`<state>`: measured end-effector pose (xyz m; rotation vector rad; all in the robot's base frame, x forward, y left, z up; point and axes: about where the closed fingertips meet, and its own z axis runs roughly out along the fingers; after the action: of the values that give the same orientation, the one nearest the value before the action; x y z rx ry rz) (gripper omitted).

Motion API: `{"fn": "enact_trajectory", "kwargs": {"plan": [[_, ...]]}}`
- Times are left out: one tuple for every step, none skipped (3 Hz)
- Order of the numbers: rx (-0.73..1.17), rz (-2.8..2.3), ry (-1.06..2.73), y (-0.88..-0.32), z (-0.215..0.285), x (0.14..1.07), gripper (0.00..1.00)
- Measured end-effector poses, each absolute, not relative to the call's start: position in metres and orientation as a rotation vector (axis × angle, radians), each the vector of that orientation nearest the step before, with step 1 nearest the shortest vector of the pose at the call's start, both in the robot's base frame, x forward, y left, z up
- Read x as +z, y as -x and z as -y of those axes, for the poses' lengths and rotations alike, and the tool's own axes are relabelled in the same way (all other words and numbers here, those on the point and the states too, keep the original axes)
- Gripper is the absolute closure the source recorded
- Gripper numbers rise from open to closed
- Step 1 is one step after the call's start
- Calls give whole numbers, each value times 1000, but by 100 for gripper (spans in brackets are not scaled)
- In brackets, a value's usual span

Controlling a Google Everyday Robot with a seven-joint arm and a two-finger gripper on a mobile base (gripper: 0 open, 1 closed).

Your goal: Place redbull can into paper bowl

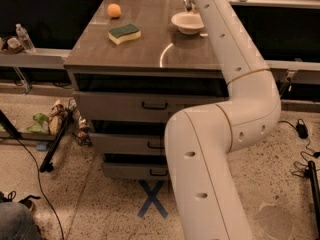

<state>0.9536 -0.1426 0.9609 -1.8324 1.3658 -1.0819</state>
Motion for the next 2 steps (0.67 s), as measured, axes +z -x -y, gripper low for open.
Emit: {"fn": "enact_trajectory", "kwargs": {"plan": [[-1094,-1409,1815,-959,145,951,100],[-1105,-1415,1839,-963,141,940,78]]}}
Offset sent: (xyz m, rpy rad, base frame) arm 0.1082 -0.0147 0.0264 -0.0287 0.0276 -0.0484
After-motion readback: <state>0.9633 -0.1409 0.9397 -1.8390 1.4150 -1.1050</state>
